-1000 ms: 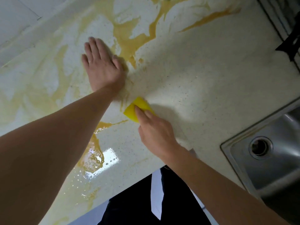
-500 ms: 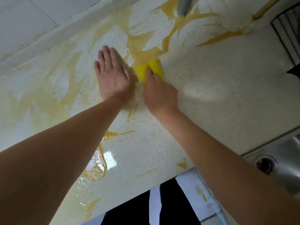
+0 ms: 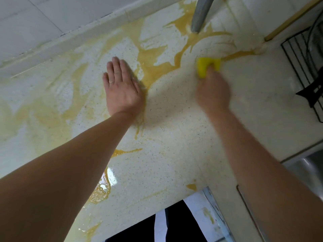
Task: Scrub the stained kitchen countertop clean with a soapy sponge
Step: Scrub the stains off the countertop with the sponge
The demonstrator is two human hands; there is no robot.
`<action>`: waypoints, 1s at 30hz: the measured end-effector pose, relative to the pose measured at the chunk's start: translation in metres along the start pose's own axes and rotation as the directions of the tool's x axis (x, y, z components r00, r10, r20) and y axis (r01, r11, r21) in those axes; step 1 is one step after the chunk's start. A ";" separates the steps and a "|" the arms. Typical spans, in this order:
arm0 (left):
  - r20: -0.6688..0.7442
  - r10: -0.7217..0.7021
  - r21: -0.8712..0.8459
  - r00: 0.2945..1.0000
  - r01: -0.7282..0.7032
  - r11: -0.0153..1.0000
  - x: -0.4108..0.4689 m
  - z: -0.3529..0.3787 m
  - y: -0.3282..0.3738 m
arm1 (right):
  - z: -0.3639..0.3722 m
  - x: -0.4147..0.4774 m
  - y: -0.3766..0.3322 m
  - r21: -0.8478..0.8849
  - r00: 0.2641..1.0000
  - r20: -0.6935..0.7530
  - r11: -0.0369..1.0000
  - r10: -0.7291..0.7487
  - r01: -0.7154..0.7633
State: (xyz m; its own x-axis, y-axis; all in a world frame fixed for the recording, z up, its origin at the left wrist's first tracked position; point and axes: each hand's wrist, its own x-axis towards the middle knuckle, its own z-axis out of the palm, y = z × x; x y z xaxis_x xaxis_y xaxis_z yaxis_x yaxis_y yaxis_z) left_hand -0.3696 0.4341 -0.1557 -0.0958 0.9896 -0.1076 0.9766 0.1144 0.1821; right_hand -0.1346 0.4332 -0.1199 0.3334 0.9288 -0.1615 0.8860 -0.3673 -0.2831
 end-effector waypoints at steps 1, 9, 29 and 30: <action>0.000 0.000 -0.001 1.000 0.000 1.000 0.000 0.000 0.000 | 0.017 -0.017 -0.017 -0.062 0.997 0.055 0.996 -0.056 0.060; -0.019 0.009 -0.029 1.000 -0.010 1.000 0.010 0.000 0.005 | 0.009 -0.125 0.006 0.208 0.938 0.093 0.928 -0.334 0.309; -0.070 0.063 -0.049 0.996 -0.066 0.997 0.029 0.001 0.011 | -0.029 0.041 0.100 -0.112 0.983 -0.012 0.977 -0.186 0.183; -0.070 0.063 -0.049 0.996 -0.067 0.997 0.029 0.000 0.011 | -0.030 0.032 0.099 -0.127 0.957 0.044 0.949 -0.286 0.289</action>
State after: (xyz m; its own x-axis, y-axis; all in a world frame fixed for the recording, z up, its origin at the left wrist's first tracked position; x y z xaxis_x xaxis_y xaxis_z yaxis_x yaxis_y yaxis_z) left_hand -0.3615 0.4637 -0.1573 -0.0474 0.9985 -0.0268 0.9702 0.0524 0.2367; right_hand -0.0262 0.4279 -0.1246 0.0518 0.9919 -0.1158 0.9780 -0.0738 -0.1952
